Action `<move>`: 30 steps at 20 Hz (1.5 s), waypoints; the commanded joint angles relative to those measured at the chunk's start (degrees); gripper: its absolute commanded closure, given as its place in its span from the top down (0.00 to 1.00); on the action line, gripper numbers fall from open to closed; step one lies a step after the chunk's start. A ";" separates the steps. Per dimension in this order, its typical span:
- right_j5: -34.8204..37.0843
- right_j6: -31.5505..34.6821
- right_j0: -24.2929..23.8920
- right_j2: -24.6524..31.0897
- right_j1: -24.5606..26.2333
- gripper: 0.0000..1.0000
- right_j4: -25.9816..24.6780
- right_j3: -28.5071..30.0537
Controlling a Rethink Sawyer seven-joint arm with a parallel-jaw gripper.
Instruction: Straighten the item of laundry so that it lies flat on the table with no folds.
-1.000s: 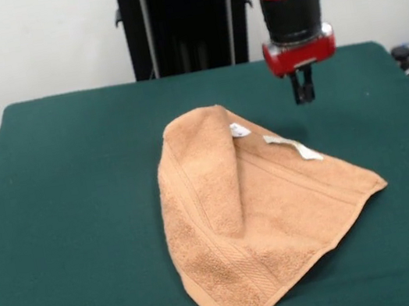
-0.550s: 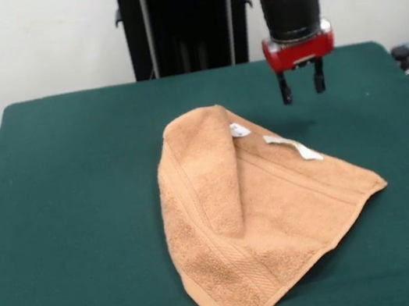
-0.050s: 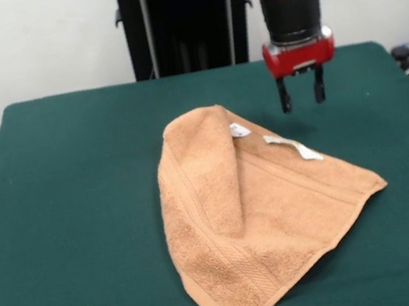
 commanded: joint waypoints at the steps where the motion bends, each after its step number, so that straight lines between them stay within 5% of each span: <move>1: -6.59 12.16 -0.21 -0.62 4.02 1.00 1.23 -7.58; 15: 0.27 7.11 -6.81 6.99 15.74 1.00 -2.65 -15.56; 26: -0.08 8.07 -7.94 8.42 17.55 1.00 -5.14 -16.82; 27: -0.08 8.15 -7.80 8.25 17.47 0.00 -5.18 -16.85; 30: -1.17 8.59 -7.51 7.94 17.39 0.00 -5.19 -16.75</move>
